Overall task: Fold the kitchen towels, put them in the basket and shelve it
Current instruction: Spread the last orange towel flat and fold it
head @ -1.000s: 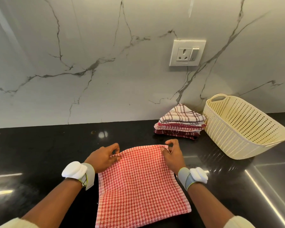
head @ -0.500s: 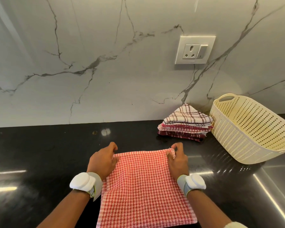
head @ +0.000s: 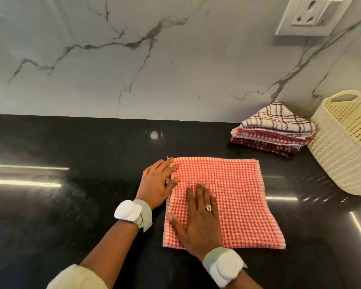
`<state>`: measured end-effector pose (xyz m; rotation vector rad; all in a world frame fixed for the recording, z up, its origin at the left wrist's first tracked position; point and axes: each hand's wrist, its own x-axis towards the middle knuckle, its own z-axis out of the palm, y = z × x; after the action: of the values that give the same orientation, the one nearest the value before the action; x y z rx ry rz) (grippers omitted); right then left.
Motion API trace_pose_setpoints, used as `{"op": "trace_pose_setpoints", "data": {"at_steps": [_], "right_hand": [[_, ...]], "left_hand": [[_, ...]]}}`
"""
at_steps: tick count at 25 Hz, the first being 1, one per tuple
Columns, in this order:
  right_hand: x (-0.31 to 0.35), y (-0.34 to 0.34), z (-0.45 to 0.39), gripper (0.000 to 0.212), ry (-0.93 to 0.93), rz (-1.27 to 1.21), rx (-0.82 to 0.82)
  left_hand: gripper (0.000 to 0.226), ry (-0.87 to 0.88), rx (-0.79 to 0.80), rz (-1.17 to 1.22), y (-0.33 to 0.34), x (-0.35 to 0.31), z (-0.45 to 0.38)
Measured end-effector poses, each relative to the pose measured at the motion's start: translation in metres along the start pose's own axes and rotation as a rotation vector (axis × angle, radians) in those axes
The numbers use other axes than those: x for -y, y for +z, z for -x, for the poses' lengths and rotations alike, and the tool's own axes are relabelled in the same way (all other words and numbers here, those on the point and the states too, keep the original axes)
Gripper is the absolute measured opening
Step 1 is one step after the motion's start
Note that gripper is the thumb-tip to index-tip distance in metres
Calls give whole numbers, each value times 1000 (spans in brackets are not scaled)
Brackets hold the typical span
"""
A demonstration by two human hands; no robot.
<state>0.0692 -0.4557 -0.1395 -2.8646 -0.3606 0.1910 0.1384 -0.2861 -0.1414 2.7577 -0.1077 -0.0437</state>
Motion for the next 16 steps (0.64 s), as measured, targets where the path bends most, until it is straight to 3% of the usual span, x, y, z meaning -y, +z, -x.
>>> {"op": "trace_pose_setpoints", "data": {"at_steps": [6, 9, 12, 16], "right_hand": [[-10, -6, 4, 85, -99, 7, 90], [-15, -16, 3, 71, -142, -158, 101], [-42, -24, 2, 60, -65, -130, 47], [-95, -26, 3, 73, 21, 94, 56]], "left_hand": [[71, -90, 25, -99, -11, 7, -9], [47, -1, -183, 159, -15, -33, 1], [52, -108, -77, 376, 2, -71, 18], [74, -137, 42, -78, 30, -65, 23]]}}
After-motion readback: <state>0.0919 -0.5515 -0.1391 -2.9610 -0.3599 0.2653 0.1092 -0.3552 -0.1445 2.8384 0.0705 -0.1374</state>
